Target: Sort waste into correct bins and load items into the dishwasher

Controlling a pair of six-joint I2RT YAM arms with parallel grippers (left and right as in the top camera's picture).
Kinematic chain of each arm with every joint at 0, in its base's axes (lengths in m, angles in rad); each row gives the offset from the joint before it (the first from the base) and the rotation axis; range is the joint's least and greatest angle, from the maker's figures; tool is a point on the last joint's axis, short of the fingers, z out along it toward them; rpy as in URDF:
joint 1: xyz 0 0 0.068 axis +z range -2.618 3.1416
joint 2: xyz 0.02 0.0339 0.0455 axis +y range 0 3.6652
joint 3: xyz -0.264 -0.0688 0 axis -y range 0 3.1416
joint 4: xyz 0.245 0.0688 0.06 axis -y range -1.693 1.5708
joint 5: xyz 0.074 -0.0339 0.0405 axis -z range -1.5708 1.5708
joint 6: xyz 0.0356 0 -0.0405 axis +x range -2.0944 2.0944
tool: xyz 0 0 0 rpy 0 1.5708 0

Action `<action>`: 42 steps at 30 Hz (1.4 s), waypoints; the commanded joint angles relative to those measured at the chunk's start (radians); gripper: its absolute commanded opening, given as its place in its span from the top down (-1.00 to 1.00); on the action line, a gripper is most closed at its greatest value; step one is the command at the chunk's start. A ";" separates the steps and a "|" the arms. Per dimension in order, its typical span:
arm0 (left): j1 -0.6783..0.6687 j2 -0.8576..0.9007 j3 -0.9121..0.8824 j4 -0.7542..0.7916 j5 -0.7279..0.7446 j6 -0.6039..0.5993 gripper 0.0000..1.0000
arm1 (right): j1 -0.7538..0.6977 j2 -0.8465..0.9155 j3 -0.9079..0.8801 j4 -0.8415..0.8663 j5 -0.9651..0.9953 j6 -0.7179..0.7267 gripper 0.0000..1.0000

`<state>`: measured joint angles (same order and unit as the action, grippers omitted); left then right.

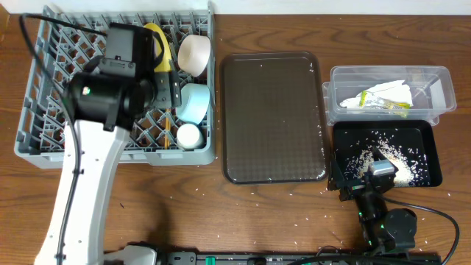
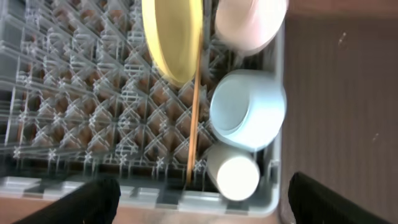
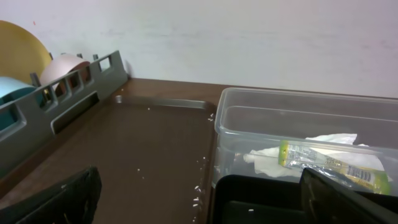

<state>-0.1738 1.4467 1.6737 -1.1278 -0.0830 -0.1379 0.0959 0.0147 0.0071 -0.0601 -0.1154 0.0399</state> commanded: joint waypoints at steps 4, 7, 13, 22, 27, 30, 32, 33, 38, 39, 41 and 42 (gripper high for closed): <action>0.005 -0.198 -0.140 0.198 0.001 -0.008 -0.73 | 0.009 -0.009 -0.002 -0.004 -0.009 -0.011 -0.98; 0.018 -0.305 -0.271 0.302 0.001 -0.005 -0.73 | 0.009 -0.009 -0.002 -0.004 -0.008 -0.011 -0.98; 0.058 -0.557 -0.659 0.579 0.001 -0.005 -0.74 | 0.009 -0.009 -0.002 -0.004 -0.008 -0.011 -0.99; 0.069 -0.924 -1.188 0.967 0.000 -0.005 -0.73 | 0.009 -0.009 -0.002 -0.004 -0.008 -0.011 -0.98; 0.069 -1.098 -1.361 1.016 -0.004 -0.005 -0.74 | 0.009 -0.009 -0.002 -0.004 -0.008 -0.011 -0.99; 0.083 -1.213 -1.460 1.037 -0.007 -0.005 -0.74 | 0.009 -0.009 -0.002 -0.004 -0.008 -0.011 -0.98; 0.095 -1.260 -1.503 1.054 -0.007 -0.005 -0.74 | 0.009 -0.009 -0.002 -0.004 -0.008 -0.011 -0.98; 0.102 -1.282 -1.527 1.068 -0.007 -0.005 -0.74 | 0.009 -0.009 -0.002 -0.004 -0.008 -0.011 -0.98; 0.121 -1.366 -1.609 1.086 -0.011 -0.005 -0.73 | 0.009 -0.009 -0.002 -0.004 -0.008 -0.011 -0.98; 0.121 -1.378 -1.617 1.085 -0.014 -0.005 -0.74 | 0.009 -0.009 -0.002 -0.004 -0.008 -0.011 -0.98; 0.121 -1.399 -1.633 1.086 -0.014 -0.003 -0.74 | 0.009 -0.009 -0.002 -0.004 -0.008 -0.011 -0.98; 0.121 -1.406 -1.640 1.085 -0.014 -0.001 -0.74 | 0.009 -0.009 -0.002 -0.004 -0.008 -0.011 -0.98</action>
<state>-0.0597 0.0734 0.0540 -0.0494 -0.0849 -0.1375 0.0959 0.0120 0.0071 -0.0605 -0.1158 0.0399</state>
